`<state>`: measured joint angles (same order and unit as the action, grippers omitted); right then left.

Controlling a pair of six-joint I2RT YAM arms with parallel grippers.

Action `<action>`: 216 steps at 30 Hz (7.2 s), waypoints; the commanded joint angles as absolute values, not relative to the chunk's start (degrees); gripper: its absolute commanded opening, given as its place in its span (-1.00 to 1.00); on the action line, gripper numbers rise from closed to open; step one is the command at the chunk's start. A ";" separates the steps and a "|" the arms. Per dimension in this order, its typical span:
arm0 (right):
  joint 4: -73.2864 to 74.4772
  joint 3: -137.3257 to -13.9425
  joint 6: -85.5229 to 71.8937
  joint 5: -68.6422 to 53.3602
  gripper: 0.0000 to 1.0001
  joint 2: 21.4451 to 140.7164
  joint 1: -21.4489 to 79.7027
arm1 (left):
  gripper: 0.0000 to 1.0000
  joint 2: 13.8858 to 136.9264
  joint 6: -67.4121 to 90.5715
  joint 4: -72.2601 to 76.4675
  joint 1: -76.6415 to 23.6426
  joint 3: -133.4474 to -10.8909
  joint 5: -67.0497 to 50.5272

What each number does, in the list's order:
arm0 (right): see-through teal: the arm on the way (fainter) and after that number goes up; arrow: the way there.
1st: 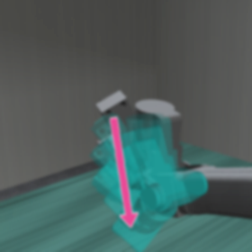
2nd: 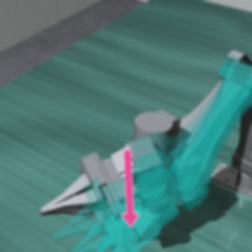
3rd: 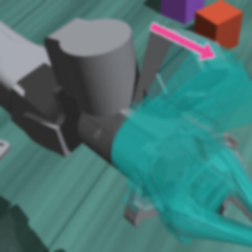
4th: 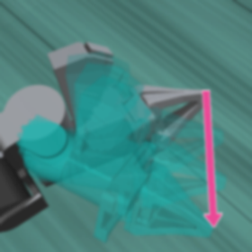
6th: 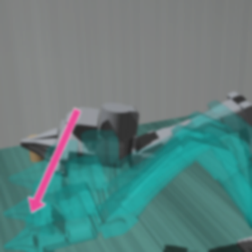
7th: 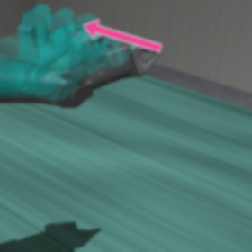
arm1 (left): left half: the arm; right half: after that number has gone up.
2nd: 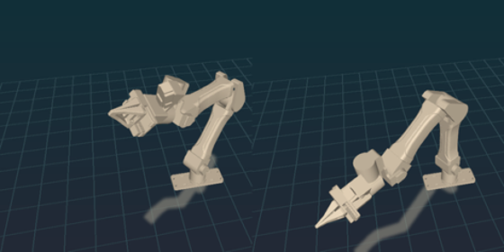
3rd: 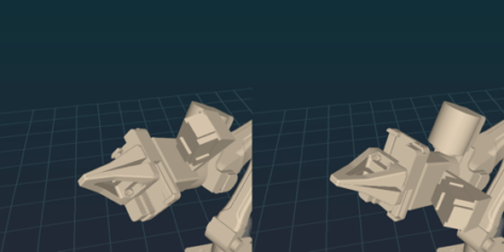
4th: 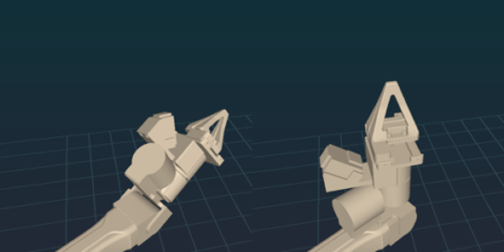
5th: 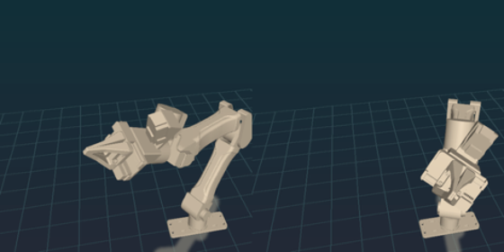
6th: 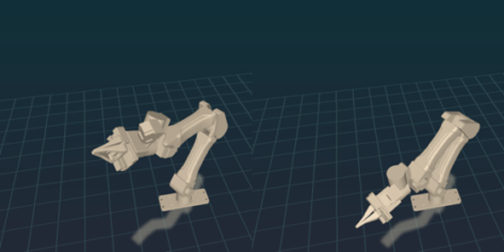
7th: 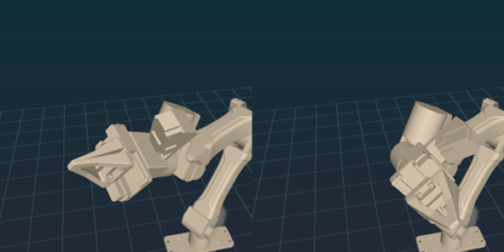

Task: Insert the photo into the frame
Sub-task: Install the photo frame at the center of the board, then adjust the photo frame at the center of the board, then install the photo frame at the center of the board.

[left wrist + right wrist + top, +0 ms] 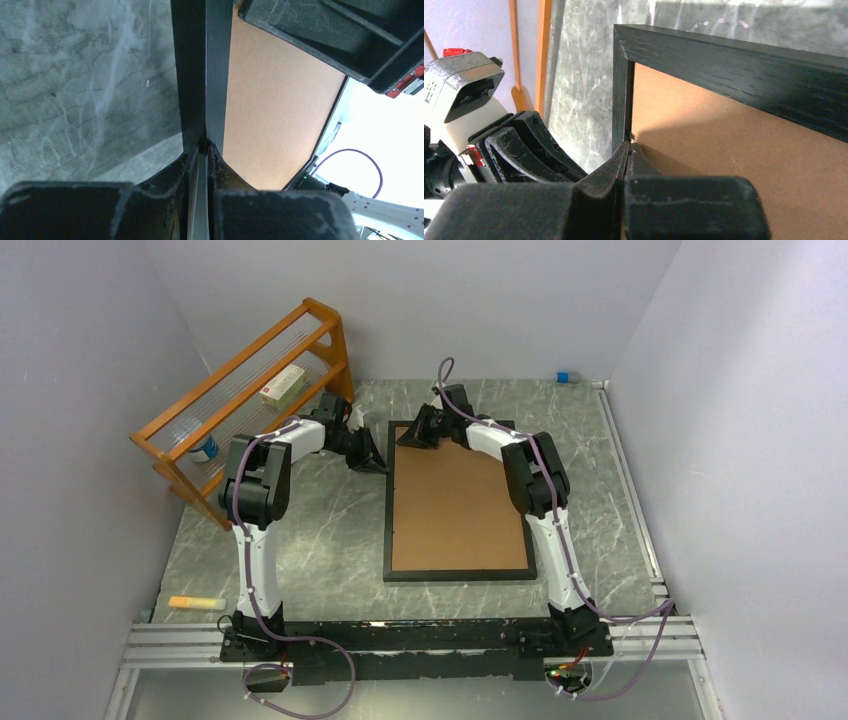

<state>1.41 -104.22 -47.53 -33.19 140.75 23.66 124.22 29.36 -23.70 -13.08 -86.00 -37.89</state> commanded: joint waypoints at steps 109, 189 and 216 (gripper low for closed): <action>16.17 -81.71 -31.64 -39.63 -0.78 112.70 42.81 | 0.05 91.95 37.57 -17.58 -5.45 -53.91 -28.82; 16.54 -74.29 -24.78 -45.82 -0.48 110.83 41.38 | -0.09 93.17 34.02 -24.26 -6.77 -51.62 -26.06; 30.86 -75.06 -15.99 -46.04 -1.00 118.96 45.10 | -0.48 97.45 32.86 -28.07 -7.47 -52.25 -20.50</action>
<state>27.88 -73.93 -18.55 -49.43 117.54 45.10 94.74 35.11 -24.67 -6.70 -53.28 -25.54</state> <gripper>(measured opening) 0.016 0.262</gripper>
